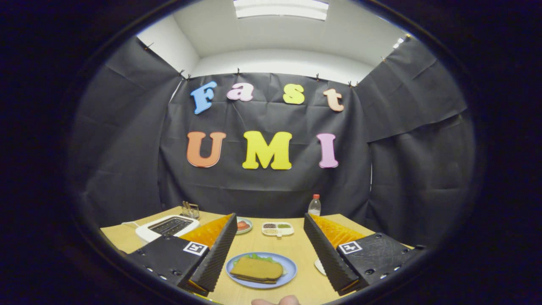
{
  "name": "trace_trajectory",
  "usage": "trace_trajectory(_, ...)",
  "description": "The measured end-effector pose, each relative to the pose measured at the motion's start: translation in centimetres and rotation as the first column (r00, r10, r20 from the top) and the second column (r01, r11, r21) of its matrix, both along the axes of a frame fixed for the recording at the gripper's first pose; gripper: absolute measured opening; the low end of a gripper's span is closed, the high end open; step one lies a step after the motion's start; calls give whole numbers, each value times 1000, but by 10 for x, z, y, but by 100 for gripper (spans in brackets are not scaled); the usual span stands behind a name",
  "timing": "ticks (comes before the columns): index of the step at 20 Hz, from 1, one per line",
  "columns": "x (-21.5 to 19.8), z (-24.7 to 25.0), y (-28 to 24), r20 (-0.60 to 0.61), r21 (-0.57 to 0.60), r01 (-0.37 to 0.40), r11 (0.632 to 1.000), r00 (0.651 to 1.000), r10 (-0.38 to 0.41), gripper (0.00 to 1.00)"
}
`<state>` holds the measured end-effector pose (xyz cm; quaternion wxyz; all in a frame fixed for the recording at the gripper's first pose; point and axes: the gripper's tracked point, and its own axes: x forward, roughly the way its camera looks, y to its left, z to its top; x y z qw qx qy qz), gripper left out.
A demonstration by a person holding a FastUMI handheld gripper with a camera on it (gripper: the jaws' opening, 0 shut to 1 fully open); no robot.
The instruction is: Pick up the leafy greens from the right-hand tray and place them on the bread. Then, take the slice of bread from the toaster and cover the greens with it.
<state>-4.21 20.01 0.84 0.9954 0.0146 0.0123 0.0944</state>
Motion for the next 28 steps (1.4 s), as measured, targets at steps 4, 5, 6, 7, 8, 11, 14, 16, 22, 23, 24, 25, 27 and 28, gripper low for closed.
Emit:
trace_trajectory(4, -5, -7, 13, 13, -37, 4, 999, 1000, -3, 95)
trace_trajectory(5, -6, -6, 18, 12, -44, -3, 999, 1000, 4, 95)
trace_trajectory(6, -7, -4, 21, 17, -46, -5, 999, 1000, 6, 95)
trace_trajectory(7, -8, -1, 24, 20, -42, -7, 999, 1000, 8, 95)
trace_trajectory(8, -8, -1, 26, 15, -36, -18, 999, 1000, 18, 95)
trace_trajectory(11, -6, -3, 24, 0, -28, -13, 1000, 1000, 13, 95)
trace_trajectory(14, -7, 0, 21, 11, -40, 8, 999, 1000, -8, 95)
trace_trajectory(16, -10, 7, 17, 38, -41, 20, 999, 999, -19, 95)
trace_trajectory(22, -10, 10, 2, 41, -13, 60, 998, 997, -59, 95)
trace_trajectory(23, -10, 11, 1, 40, -10, 62, 998, 997, -62, 95)
trace_trajectory(24, -10, 11, -1, 42, -8, 65, 998, 997, -64, 95)
trace_trajectory(25, -10, 13, -1, 46, -6, 67, 998, 997, -67, 95)
trace_trajectory(27, -9, 13, 0, 46, 4, 65, 998, 997, -65, 95)
trace_trajectory(28, -9, 13, 1, 45, 11, 64, 998, 997, -65, 95)
